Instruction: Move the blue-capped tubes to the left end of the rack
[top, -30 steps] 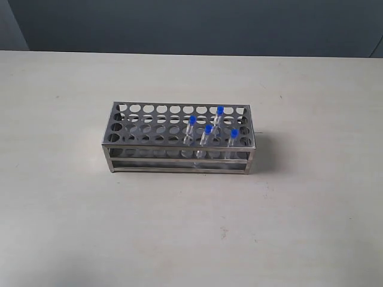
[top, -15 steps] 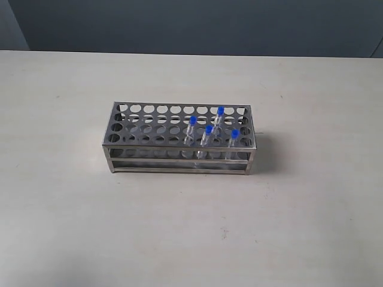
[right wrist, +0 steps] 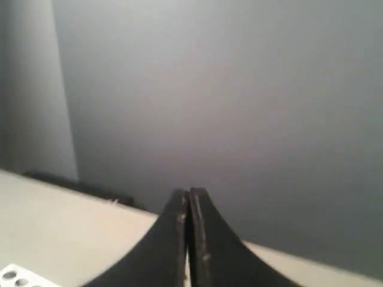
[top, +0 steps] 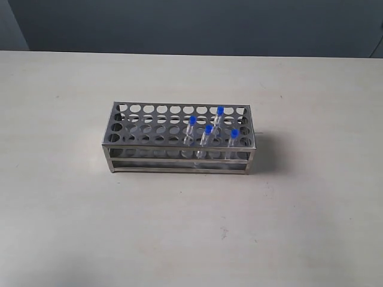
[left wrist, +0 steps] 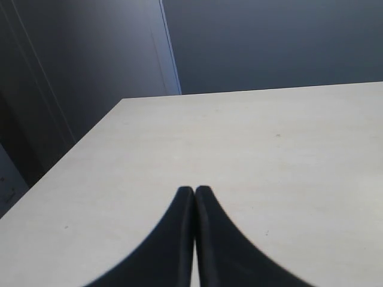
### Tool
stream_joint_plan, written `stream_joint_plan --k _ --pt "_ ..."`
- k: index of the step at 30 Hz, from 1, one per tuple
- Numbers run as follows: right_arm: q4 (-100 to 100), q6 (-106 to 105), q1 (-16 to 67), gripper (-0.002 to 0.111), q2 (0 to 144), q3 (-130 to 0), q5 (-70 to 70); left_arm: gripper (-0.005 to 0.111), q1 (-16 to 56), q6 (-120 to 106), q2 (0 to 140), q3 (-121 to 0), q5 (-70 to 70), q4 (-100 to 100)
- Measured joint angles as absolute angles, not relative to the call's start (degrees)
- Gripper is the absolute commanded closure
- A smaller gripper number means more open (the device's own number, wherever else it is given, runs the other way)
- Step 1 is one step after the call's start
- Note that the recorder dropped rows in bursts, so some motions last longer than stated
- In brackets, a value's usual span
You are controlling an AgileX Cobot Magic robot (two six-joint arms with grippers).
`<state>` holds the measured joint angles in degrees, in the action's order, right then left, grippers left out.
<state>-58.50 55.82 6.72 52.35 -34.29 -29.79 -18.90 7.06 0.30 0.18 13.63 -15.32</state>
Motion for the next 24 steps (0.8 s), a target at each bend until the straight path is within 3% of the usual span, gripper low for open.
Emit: stream_joint_plan --k 3,10,18,21,24 --pt "-54.8 50.8 13.0 0.109 58.7 -30.0 -28.6 0.106 -18.9 7.1 0.3 0.2 13.6 -15.3" --pt "-16.0 14.1 27.6 0.109 69.8 -17.9 -36.8 0.106 -18.9 7.1 0.3 0.2 13.6 -15.3" --pt "-12.3 7.8 36.3 0.109 81.0 -17.5 -40.2 0.106 -18.9 7.1 0.3 0.2 13.6 -15.3" --pt "-12.3 7.6 36.5 0.099 84.4 -17.5 -43.6 0.106 -18.9 7.1 0.3 0.2 13.6 -15.3" --pt "-12.7 7.6 36.5 0.079 86.8 -17.5 -45.8 0.106 -18.9 7.1 0.3 0.2 13.6 -15.3"
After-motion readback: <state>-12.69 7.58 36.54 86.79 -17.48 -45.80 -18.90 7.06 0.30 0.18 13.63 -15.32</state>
